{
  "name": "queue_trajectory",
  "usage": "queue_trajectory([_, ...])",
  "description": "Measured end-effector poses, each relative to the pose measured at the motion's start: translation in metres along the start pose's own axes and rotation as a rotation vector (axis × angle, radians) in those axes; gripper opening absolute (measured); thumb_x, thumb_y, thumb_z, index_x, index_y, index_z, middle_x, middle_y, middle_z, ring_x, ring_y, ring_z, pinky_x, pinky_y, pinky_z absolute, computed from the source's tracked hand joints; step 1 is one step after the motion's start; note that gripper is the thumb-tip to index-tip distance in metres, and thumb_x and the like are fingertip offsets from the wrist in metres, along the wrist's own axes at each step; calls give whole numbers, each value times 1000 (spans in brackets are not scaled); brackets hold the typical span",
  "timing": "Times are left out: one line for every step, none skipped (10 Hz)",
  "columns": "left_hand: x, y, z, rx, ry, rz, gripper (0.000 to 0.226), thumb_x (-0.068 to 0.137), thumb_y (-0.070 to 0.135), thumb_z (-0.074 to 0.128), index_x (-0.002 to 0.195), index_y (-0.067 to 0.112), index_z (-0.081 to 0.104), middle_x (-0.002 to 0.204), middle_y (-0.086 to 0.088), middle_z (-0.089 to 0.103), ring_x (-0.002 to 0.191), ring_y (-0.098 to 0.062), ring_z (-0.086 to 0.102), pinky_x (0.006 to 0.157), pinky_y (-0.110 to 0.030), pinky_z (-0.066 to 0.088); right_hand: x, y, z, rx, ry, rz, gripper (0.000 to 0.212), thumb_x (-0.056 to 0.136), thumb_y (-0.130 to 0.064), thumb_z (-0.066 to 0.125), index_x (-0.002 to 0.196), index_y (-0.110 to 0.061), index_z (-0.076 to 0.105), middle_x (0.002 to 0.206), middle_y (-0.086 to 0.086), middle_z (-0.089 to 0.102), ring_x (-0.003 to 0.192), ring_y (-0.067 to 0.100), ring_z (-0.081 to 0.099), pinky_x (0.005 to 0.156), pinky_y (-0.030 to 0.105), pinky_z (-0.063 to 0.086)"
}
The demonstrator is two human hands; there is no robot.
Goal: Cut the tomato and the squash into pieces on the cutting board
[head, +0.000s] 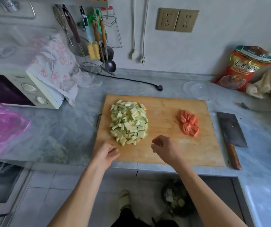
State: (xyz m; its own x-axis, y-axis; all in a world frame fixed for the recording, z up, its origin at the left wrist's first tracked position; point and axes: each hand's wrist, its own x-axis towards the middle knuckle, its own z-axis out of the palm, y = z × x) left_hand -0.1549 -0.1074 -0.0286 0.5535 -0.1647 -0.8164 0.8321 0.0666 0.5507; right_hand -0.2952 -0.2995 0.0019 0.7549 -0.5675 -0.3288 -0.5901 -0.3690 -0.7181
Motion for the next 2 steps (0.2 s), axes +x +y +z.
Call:
queue_trajectory([6, 6, 19, -124, -46, -18, 41, 85, -20, 25, 98, 3, 56, 103, -18, 55, 88, -27, 57, 95, -48, 45, 1, -4, 10, 10, -28, 22, 17, 89, -19, 66, 105, -13, 68, 93, 4, 72, 85, 18, 64, 71, 25, 47])
queue_trajectory([3, 9, 32, -62, -71, 17, 46, 85, -21, 24, 103, 3, 58, 97, -14, 56, 86, -24, 56, 98, -48, 44, 5, -11, 11, 1, -28, 18, 14, 89, -19, 67, 102, -14, 67, 91, 4, 72, 84, 19, 65, 72, 28, 51])
